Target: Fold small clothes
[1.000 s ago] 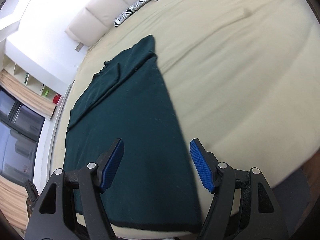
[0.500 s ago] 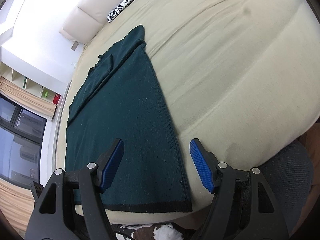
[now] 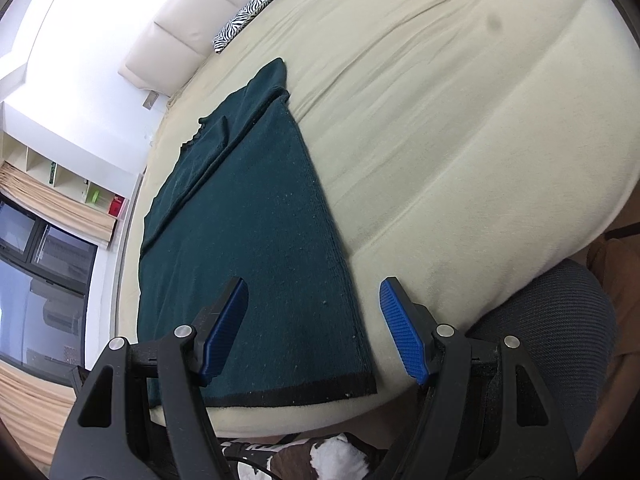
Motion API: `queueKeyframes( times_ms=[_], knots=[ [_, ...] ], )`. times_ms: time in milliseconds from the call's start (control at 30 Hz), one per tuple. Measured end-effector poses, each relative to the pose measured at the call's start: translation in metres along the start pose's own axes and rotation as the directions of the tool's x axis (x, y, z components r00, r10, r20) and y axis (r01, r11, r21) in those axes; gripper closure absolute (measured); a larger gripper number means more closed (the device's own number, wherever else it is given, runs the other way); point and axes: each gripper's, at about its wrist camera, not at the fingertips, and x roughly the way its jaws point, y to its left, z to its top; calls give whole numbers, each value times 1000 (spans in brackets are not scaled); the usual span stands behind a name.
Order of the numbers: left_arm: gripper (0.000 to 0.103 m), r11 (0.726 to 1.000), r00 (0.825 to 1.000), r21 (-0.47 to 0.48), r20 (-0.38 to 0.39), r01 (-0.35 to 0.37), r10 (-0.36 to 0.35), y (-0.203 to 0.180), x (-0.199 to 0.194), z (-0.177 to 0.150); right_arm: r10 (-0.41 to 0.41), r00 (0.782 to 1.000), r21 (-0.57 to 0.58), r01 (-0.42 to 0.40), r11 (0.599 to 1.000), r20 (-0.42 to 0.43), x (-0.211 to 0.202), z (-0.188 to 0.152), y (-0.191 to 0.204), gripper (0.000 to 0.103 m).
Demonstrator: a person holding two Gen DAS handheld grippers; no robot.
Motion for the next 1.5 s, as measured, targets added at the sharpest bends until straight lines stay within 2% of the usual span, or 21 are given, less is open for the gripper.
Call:
queueKeyframes(
  times_ms=[167,567,667,733,900,967,1100,1300,1500],
  knots=[
    [60,999,1000,-43,-4,16,-16,8,-3,-1,16,1000,23,-16,1000,-14,-6,-3,-5,36],
    [58,998,999,-55,-24,35,-37,7,-2,-3,36,996,60,-32,998,-81,-3,-8,-11,36],
    [61,998,999,-46,-31,30,-31,6,-1,-4,65,992,75,-56,996,-110,0,-10,-10,36],
    [62,999,999,-44,-33,26,-28,4,-1,-4,52,989,59,-45,997,-137,4,-11,-6,36],
    [83,997,999,-71,-41,11,-14,11,0,-5,11,984,19,-8,1000,-176,11,-12,1,38],
    [87,996,999,-83,-45,16,-19,15,-1,-5,7,983,15,-5,1000,-183,12,-12,2,40],
    [94,997,998,-75,-52,16,-19,15,-1,-7,-3,981,11,5,1000,-193,12,-13,-1,47],
    [95,998,998,-63,-55,11,-15,12,-1,-7,-18,980,15,22,1000,-199,12,-13,-7,59],
    [96,999,999,-47,-35,-3,2,7,-4,-10,-42,975,-6,42,999,-217,12,-15,-10,85]
  ],
)
